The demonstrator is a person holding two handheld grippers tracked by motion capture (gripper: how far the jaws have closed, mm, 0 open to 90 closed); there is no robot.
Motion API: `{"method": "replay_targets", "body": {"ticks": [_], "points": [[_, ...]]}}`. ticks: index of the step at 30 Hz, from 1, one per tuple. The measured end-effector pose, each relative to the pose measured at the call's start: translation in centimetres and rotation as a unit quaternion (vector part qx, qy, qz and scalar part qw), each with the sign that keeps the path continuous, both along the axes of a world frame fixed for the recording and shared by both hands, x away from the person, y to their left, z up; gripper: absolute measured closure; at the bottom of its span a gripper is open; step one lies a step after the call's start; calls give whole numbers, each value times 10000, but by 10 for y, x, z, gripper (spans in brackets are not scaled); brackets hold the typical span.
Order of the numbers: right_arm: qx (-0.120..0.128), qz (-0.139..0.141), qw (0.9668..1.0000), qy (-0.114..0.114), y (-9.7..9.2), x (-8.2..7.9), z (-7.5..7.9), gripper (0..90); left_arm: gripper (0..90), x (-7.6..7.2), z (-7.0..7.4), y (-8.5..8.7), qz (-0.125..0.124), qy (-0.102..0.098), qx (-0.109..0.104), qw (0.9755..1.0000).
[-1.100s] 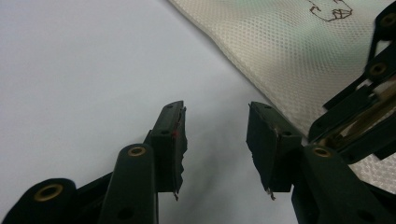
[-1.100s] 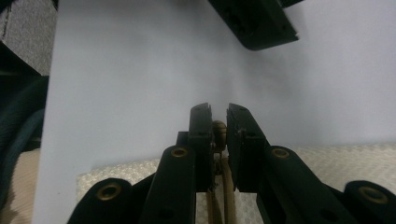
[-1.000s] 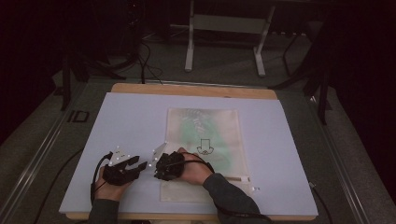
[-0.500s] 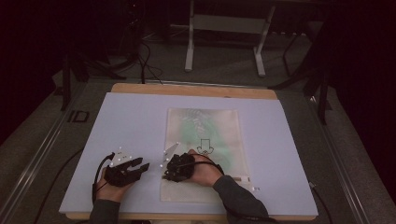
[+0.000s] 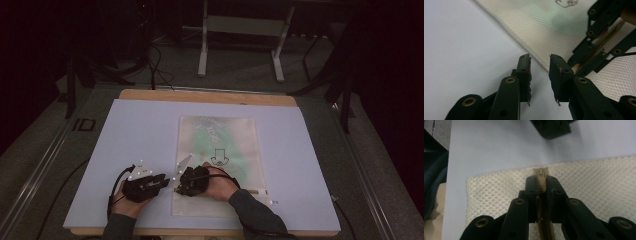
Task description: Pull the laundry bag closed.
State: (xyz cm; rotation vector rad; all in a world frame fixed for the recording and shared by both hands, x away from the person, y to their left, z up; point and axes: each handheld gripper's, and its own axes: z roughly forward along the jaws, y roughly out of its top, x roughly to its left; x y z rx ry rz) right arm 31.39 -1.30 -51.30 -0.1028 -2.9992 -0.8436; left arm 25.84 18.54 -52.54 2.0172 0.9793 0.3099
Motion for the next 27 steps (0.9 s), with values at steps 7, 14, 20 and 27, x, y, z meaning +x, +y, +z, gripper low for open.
{"method": "replay_targets", "body": {"ticks": [7,14,20,27], "points": [[10,-68,10000,-49,-2,-3,-1,810,832,2,-1,-7,-177,40,-39,9998],[47,-58,9999,-118,-2,-5,-2,811,894,5,-2,-15,-267,65,-80,9996],[57,-86,9998,-167,-2,-7,-2,812,893,8,-5,-22,-309,102,-4,9995],[73,-89,9998,-187,-3,-7,-3,812,893,10,-8,-25,-303,145,71,9994]]}}
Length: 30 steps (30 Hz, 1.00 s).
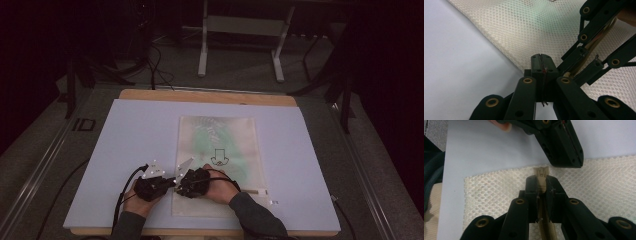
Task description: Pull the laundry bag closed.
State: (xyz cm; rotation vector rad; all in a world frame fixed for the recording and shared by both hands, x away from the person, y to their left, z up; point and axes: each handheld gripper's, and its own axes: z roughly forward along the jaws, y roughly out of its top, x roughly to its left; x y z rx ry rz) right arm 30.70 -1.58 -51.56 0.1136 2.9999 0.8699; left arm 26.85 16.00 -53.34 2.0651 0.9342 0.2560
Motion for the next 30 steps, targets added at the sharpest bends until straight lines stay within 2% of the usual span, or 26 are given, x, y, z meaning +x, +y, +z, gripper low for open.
{"method": "replay_targets", "body": {"ticks": [6,7,8,9,17,30], "points": [[18,9,10000,-12,0,0,0,813,893,1,-2,-4,-55,60,95,9999],[36,3,10000,-8,-1,1,0,813,893,1,-4,-5,-68,119,126,9998],[36,3,10000,-8,-1,1,0,813,892,1,-4,-5,-68,119,126,9998],[52,-39,10000,54,-1,1,-1,813,892,3,-5,-5,-48,210,100,9997],[104,-68,9999,92,-3,1,-1,817,895,4,-6,-3,5,345,38,9994],[108,-81,9999,66,-6,1,0,823,896,3,-5,-6,62,325,160,9993]]}}
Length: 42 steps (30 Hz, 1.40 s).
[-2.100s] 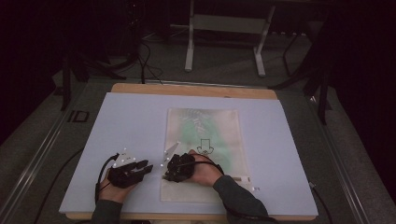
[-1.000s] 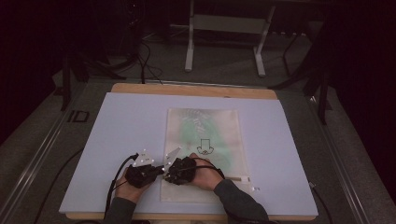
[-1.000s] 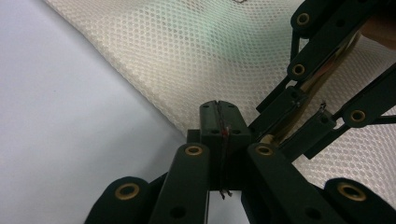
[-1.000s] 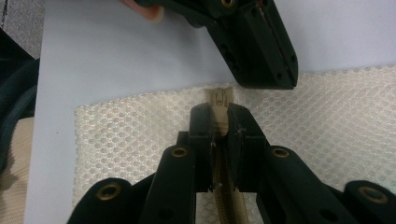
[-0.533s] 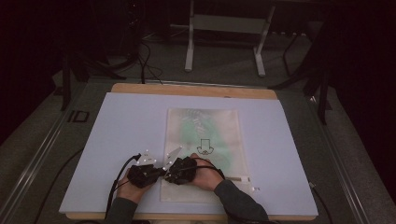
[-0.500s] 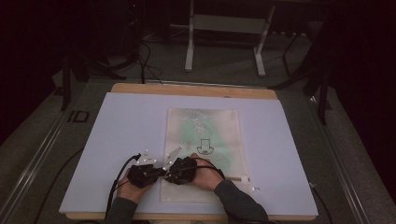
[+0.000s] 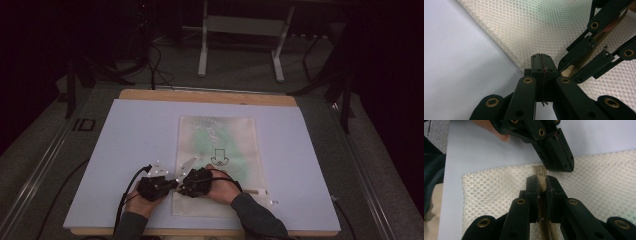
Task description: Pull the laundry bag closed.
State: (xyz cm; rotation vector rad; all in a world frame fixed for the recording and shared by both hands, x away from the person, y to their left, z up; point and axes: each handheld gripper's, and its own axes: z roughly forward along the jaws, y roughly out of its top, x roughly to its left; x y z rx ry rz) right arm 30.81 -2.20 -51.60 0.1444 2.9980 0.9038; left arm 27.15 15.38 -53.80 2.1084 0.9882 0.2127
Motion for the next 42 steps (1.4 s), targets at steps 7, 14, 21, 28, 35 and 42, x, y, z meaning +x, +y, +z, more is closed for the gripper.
{"method": "replay_targets", "body": {"ticks": [7,14,21,28,35,42], "points": [[-105,16,9999,-85,-1,-1,2,825,897,0,0,0,14,8,-5,10000],[-251,109,9995,-151,-6,0,5,824,896,0,0,0,18,19,-20,10000],[-281,111,9994,-164,-12,-1,5,824,896,0,0,1,27,25,-36,10000],[-318,112,9992,-202,-15,-2,6,824,896,0,0,1,43,44,-61,10000],[-361,108,9990,-254,-21,-4,7,824,896,0,0,1,53,54,-66,9999],[-386,95,9989,-233,-25,-4,7,824,896,0,0,1,53,45,-56,10000]]}}
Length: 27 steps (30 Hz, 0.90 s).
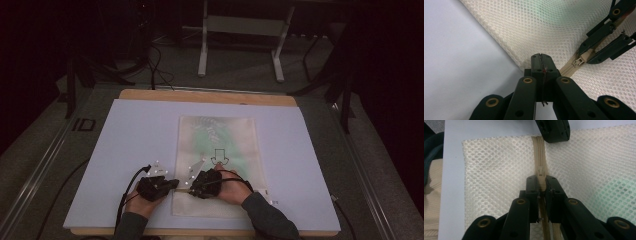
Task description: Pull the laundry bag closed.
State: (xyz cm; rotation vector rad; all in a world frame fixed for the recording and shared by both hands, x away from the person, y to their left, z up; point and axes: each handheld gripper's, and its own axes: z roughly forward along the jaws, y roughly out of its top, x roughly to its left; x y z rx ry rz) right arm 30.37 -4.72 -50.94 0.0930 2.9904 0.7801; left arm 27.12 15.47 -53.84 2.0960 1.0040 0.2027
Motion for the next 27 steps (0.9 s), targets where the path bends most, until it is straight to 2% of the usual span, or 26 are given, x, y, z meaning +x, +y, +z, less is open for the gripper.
{"method": "replay_targets", "body": {"ticks": [27], "points": [[-8,-25,10000,-70,-12,-5,2,824,896,0,0,0,13,-1,3,10000]]}}
